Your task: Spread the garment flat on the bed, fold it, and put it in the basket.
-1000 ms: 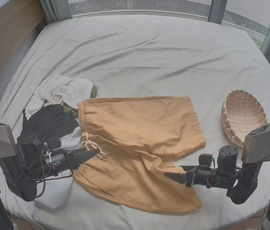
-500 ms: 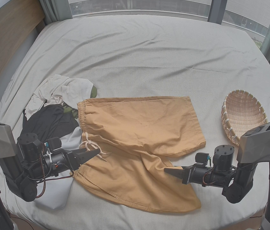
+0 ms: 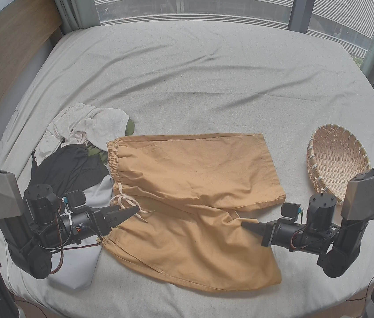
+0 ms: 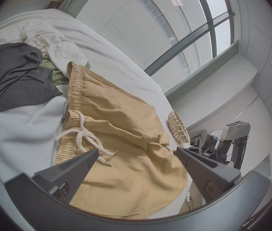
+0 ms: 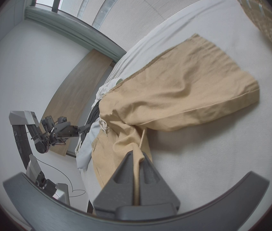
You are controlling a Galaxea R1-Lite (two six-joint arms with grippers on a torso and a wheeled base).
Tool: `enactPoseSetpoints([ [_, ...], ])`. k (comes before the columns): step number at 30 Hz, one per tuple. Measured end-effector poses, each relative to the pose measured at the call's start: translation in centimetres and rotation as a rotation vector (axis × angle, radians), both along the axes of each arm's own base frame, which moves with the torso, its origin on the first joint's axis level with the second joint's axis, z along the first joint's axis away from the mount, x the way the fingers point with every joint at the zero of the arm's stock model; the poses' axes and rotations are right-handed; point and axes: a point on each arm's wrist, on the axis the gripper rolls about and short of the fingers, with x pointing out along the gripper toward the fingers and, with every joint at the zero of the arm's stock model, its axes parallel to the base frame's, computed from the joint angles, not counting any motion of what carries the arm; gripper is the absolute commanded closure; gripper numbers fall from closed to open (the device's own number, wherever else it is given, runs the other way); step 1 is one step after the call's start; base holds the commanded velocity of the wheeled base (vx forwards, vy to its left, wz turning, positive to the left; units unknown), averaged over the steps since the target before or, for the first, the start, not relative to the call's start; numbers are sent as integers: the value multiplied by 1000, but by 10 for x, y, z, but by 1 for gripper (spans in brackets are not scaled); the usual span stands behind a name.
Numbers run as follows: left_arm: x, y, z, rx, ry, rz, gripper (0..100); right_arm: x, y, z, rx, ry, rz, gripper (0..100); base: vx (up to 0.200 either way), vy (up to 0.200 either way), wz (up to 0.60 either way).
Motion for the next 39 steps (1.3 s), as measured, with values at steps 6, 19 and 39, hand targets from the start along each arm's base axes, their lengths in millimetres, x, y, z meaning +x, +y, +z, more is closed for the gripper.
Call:
enactPoseSetpoints([
  [6,-1,-1,1,0,-3,-4,0,1,-26,9,-45,-60,-71,100,0,0,0],
  [19,-1,-3,-1,2,3,-10,0,12,-36,2,-142,-111,-173,100,0,0,0],
  [39,1,-2,-15,24,42,-2,0,17,-55,2,-156,-115,-240,0,0,0,0],
])
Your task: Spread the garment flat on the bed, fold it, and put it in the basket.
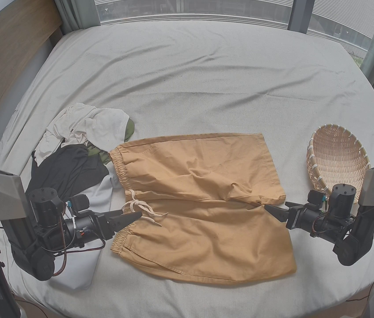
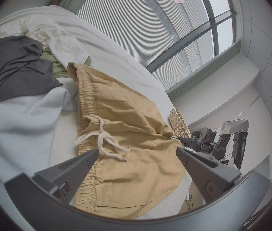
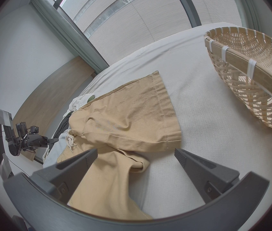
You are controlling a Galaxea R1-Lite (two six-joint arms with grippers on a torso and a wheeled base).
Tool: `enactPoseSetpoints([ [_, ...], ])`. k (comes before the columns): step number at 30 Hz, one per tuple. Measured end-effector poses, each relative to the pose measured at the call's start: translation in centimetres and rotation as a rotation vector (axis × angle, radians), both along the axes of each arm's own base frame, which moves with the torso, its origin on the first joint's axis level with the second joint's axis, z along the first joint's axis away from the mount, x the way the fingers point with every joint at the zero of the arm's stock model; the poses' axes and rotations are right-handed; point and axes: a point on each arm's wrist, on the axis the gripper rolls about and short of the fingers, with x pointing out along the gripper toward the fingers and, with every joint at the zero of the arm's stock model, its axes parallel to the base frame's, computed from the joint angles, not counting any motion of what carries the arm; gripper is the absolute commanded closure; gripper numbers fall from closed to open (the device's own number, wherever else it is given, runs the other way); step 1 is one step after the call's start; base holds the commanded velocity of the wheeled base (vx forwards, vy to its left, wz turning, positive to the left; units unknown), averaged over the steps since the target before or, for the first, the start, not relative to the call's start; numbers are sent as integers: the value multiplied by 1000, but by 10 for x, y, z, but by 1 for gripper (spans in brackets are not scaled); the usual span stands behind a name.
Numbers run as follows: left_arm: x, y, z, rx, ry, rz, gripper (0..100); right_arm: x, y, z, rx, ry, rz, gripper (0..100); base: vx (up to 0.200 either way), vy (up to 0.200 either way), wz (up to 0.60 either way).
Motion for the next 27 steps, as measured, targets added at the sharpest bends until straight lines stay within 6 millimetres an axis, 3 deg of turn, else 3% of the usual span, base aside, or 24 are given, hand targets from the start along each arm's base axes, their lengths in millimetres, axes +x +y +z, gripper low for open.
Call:
enactPoseSetpoints([
  [12,5,8,-31,56,91,106,0,-6,-3,17,7,-45,-4,0,0,0,0],
  [20,1,21,-37,63,133,155,0,-6,-4,19,8,-50,-6,0,0,0,0],
  [27,-8,23,-35,66,152,153,0,-19,-8,11,-17,75,-12,0,0,0,0],
])
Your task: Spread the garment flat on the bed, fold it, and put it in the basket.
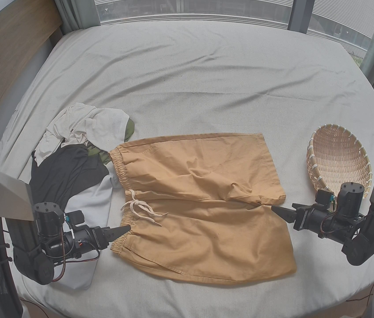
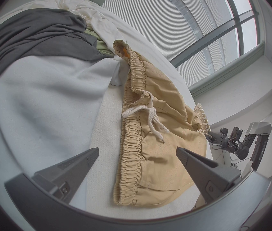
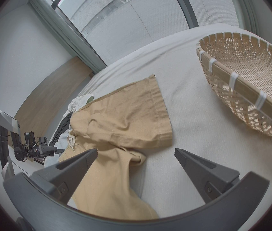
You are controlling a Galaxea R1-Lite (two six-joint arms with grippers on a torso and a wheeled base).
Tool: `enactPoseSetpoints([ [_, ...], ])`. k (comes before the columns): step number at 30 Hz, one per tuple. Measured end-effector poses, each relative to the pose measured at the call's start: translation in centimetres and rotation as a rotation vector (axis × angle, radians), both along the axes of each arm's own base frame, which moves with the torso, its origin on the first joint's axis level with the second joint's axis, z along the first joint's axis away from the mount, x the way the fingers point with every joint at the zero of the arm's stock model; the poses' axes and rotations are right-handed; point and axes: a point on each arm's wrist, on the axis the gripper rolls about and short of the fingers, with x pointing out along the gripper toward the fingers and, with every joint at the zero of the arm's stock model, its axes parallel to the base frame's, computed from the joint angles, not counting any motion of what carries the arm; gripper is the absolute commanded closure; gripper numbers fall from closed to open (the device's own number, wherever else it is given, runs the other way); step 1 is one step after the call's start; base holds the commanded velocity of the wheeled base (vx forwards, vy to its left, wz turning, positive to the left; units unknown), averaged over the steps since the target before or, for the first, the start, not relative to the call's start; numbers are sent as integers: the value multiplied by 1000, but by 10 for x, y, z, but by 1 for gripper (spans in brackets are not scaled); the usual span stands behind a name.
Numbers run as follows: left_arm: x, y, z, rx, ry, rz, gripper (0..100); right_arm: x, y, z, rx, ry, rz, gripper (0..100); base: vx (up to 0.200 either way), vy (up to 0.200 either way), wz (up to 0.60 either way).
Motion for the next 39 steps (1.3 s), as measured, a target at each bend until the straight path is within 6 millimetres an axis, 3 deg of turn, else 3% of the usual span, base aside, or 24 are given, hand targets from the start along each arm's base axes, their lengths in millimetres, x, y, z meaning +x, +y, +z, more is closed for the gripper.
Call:
enactPoseSetpoints([
  [12,-5,-4,4,3,-4,-21,0,-31,-5,0,-89,125,37,0,0,0,0],
  [13,-5,-5,4,3,-5,-23,0,-31,-5,0,-90,125,38,100,0,0,0],
  [30,-6,-14,12,-4,-37,-58,0,-36,4,-16,-98,170,80,100,0,0,0],
  [39,-6,-14,13,-5,-44,-61,0,-46,22,-4,-79,123,178,100,0,0,0],
])
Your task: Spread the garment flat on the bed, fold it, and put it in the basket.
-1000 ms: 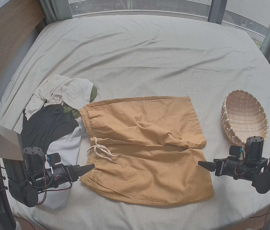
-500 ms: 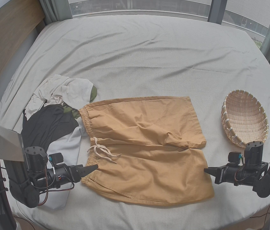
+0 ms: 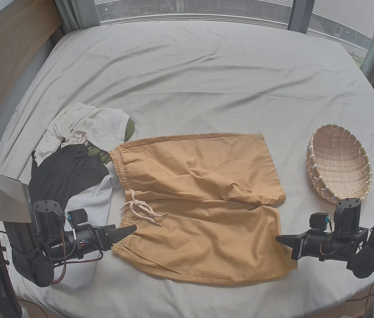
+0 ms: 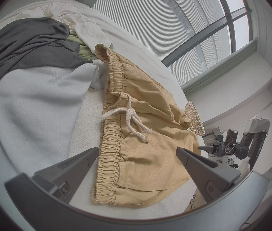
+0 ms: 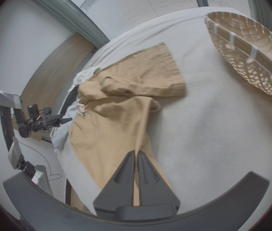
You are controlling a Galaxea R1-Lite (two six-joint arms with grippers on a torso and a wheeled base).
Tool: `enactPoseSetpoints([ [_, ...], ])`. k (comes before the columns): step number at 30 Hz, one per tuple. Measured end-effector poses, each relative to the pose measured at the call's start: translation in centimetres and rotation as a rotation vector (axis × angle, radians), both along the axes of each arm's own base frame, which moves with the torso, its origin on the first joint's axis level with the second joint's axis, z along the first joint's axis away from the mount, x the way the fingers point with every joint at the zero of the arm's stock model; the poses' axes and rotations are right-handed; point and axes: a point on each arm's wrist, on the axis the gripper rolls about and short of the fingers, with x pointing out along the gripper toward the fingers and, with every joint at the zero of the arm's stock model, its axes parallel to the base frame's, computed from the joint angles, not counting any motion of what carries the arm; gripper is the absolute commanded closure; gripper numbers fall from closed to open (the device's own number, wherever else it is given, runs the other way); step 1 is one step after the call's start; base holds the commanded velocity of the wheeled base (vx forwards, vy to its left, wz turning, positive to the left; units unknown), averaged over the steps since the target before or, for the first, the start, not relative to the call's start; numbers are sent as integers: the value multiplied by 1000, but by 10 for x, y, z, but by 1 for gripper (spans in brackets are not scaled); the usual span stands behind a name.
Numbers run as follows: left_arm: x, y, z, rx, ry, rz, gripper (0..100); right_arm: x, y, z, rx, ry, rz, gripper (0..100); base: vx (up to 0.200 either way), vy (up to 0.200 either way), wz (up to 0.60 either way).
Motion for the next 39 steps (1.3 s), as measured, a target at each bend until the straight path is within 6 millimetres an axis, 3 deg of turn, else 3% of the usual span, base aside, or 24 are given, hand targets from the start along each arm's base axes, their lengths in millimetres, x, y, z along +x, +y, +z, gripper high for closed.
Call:
enactPoseSetpoints([
  [12,-1,-1,-1,1,3,-6,0,-2,30,-4,36,-21,148,100,0,0,0],
  [27,-1,-1,-1,2,7,-6,0,-25,53,-43,8,73,290,100,0,0,0],
  [28,-1,-1,-2,2,7,-6,0,-27,54,-45,8,84,303,0,0,0,0],
  [39,-1,-2,-2,3,8,-8,0,-28,52,-50,2,110,304,0,0,0,0],
])
